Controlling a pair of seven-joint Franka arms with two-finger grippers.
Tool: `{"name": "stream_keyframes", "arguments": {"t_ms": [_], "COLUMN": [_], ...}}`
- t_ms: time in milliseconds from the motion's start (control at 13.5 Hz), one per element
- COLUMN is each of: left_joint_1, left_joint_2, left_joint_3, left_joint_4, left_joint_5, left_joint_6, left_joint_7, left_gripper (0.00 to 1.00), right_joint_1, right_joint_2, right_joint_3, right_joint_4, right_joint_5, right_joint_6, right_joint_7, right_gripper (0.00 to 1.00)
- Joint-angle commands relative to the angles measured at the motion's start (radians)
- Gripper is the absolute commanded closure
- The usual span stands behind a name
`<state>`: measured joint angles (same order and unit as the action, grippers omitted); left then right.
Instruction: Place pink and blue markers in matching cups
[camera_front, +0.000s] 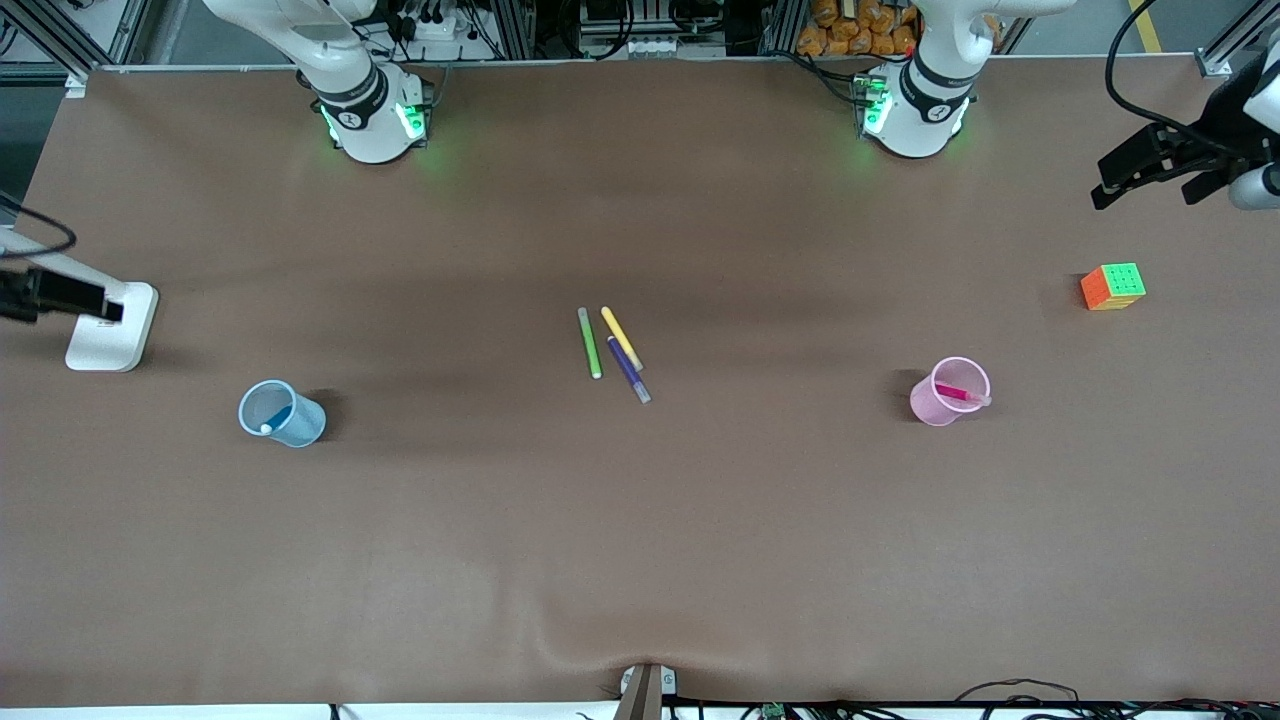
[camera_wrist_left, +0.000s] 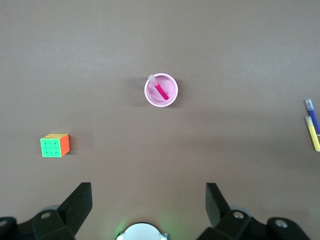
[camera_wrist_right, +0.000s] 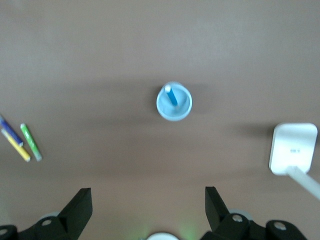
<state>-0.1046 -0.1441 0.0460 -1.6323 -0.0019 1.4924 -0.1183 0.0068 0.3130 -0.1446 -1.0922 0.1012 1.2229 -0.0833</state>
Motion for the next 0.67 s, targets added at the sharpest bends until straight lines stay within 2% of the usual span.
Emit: {"name": "stream_keyframes", "arguments": {"t_ms": [0,222,370,444,591], "left_joint_1": [0.000,0.000,0.000,0.000,-0.003], "left_joint_2": [0.011,0.009,0.009,0.009,0.009], "left_joint_3": [0.011,0.014,0.017,0.017,0.017], "left_joint_4": [0.043,0.045,0.045,0.045,0.045], "left_joint_5": [-0.012,-0.015,-0.015,-0.016,-0.016], "left_joint_6": [-0.020,-0.020,-0.020,-0.020,-0.020], "left_joint_7": [0.014,0.014,0.014,0.017,0.019], "left_gripper": [0.00,0.00,0.00,0.00,0.00], "right_joint_1": [-0.031,-0.028,-0.034,-0.031,-0.036], "right_joint_2": [-0.112,-0.340,-0.464,-0.495,-0.480], "right_joint_3": [0.042,0.052,0.103,0.108,0.106], "right_joint_4": [-0.124,-0.459,-0.625,-0.664,-0.646], "right_joint_5": [-0.021,-0.023,-0.053,-0.087,-0.113], "right_joint_6": [0.004,0.177,0.259,0.268,0.317], "right_joint_7": [0.034,0.129,0.155,0.157,0.139], "right_gripper": [0.00,0.00,0.00,0.00,0.00]}}
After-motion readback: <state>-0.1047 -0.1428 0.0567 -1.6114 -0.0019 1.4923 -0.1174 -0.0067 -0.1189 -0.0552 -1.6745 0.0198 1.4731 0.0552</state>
